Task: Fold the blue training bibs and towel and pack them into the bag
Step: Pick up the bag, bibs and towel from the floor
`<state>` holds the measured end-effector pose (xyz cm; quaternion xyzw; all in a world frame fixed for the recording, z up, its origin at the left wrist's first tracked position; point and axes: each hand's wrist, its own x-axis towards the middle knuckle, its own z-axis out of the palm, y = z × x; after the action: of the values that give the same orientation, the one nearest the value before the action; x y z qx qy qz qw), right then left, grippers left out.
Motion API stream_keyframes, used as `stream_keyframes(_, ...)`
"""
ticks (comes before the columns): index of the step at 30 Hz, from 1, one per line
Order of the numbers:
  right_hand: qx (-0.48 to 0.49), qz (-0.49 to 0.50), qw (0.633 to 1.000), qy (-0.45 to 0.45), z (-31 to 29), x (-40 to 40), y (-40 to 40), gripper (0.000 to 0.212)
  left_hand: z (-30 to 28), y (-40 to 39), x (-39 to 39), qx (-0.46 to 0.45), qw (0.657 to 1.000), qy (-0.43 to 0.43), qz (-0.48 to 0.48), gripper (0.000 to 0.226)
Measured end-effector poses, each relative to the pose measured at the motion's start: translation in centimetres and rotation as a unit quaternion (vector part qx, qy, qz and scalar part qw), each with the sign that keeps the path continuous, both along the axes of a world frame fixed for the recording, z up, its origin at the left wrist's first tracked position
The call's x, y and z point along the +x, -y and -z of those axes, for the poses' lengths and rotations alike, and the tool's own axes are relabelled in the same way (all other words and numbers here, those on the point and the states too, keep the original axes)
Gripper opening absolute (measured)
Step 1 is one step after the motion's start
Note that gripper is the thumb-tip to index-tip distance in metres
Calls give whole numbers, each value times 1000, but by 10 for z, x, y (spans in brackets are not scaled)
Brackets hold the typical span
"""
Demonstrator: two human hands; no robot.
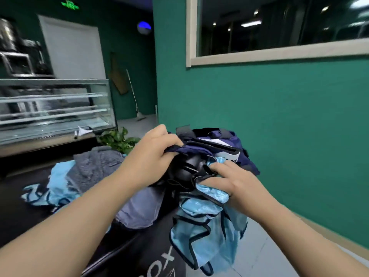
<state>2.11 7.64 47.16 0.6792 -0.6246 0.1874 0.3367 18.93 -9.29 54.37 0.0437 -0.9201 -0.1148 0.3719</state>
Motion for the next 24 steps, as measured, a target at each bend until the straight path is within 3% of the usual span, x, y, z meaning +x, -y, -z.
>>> stream_keyframes(6, -36, -92, 994, -53, -74, 79, 75, 77, -63, 37, 116, -41, 991, -60, -111, 17)
stream_keyframes(10, -29, -169, 982, -85, -104, 140, 139, 78, -74, 65, 201, -38, 974, -79, -210, 17)
stream_keyframes(13, -16, -222, 968, -117, -113, 189, 189, 67, -70, 85, 264, -45, 959, -83, -266, 19)
stream_keyframes(19, 43, -312, 941, -123, -99, 273, 268, 62, -37, 120, 355, -20, 925, -75, -373, 23)
stream_keyframes(24, 156, -301, 933, -125, -40, 305, 314, 47, 33, 155, 392, 40, 902, -22, -428, 23)
